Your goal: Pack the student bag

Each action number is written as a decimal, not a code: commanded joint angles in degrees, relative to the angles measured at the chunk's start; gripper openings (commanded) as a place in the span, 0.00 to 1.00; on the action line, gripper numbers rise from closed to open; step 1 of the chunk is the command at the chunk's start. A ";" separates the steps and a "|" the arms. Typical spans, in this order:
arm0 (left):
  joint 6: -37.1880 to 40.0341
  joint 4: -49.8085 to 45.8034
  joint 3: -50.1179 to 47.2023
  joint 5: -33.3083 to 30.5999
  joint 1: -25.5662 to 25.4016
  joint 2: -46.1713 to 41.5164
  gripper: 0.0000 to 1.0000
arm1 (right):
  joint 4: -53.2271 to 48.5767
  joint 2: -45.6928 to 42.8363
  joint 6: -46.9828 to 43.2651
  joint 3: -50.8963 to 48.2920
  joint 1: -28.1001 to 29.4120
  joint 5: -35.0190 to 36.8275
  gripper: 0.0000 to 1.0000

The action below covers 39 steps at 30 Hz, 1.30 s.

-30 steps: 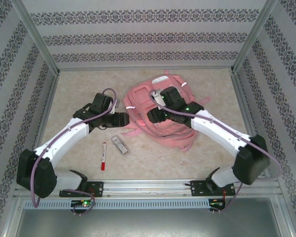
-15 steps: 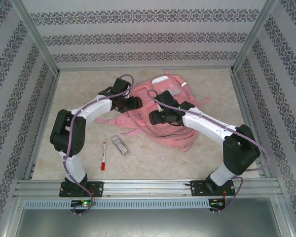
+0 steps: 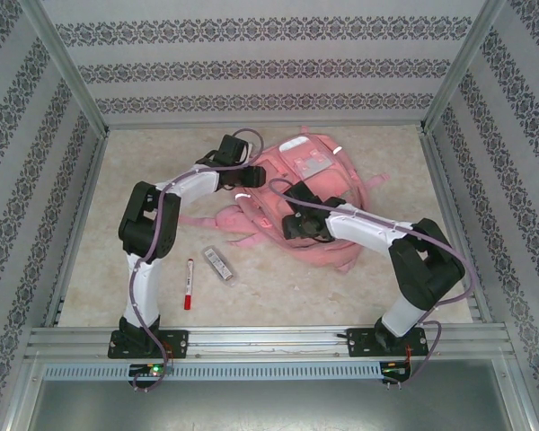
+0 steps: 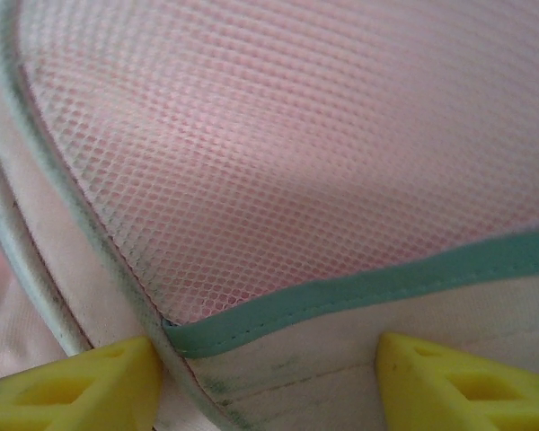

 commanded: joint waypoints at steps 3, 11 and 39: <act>5.22 -3.18 -6.24 3.36 -2.69 -3.46 0.55 | 0.81 -1.45 0.69 -1.28 -9.78 3.75 0.63; 5.85 -7.87 -17.91 3.85 -3.82 -12.67 0.48 | 5.97 2.33 -1.84 3.80 -17.97 -4.82 0.63; 63.34 -2.40 -11.02 3.11 -6.13 -11.77 0.68 | -0.26 -12.06 -0.20 -4.48 -22.71 -22.19 0.62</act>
